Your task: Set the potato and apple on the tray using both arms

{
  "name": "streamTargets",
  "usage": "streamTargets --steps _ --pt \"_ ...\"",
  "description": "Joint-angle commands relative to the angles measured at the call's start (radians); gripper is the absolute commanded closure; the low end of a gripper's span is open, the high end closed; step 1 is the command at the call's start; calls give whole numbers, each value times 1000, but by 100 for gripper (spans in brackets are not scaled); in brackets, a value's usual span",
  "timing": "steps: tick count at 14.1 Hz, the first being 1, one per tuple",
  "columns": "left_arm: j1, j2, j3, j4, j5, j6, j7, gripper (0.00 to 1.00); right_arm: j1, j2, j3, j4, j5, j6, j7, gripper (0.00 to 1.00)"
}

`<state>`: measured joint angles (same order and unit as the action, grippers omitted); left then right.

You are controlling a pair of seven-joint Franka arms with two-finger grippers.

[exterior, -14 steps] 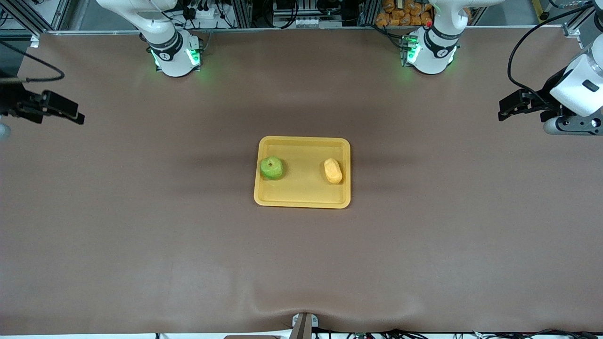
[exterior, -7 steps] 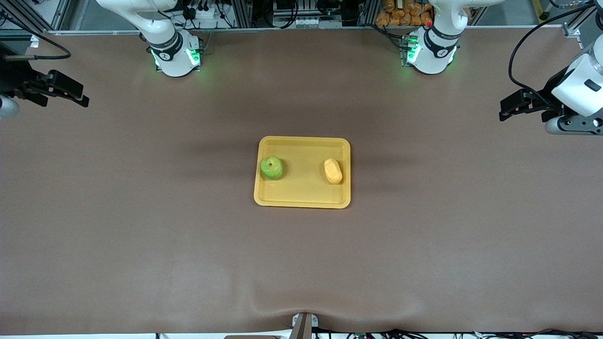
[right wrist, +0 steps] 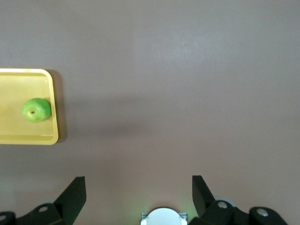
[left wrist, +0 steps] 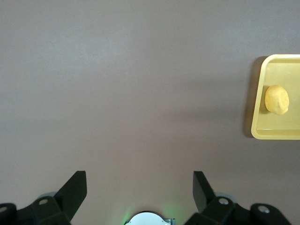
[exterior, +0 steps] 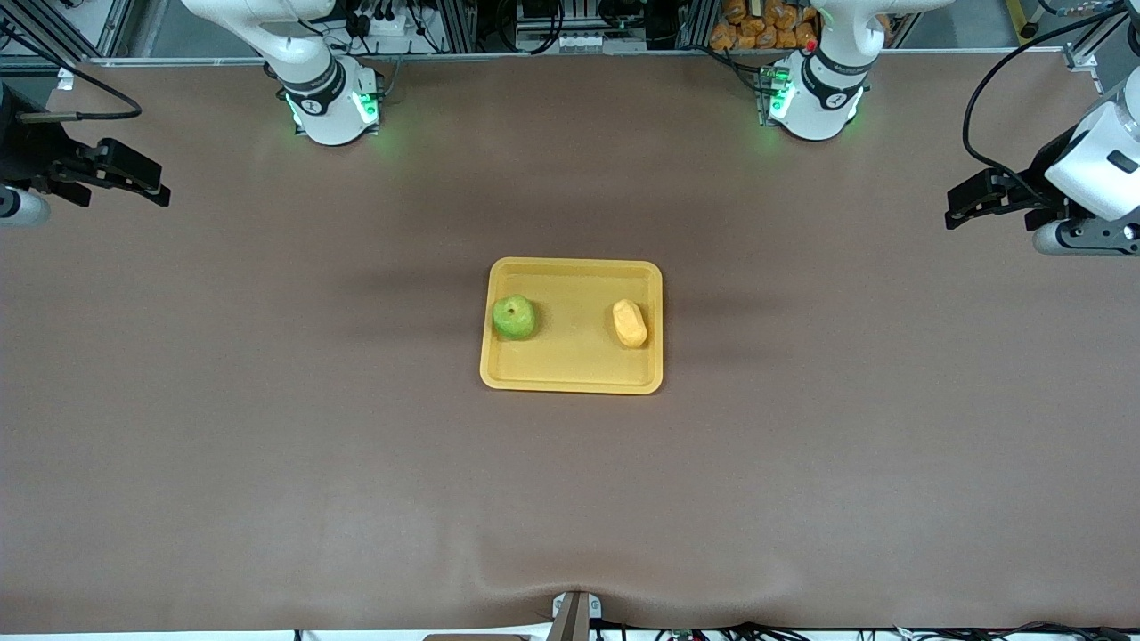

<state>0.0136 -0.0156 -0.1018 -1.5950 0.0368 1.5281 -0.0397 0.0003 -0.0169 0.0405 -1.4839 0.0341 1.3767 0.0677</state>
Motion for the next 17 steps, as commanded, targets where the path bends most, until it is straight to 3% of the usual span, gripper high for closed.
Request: streamTargets --steps 1,3,6,17 --pt "8 11 -1 24 -15 -11 12 0 1 -98 -4 -128 -19 71 -23 0" --pt "8 11 -1 24 -15 -11 12 0 -2 -92 -20 -119 -22 90 -66 0" --pt "8 13 1 24 -14 -9 17 0 4 -87 -100 -111 -19 105 -163 0" --pt "8 31 2 39 -17 -9 3 0 18 -87 -94 -114 -14 91 -137 0"
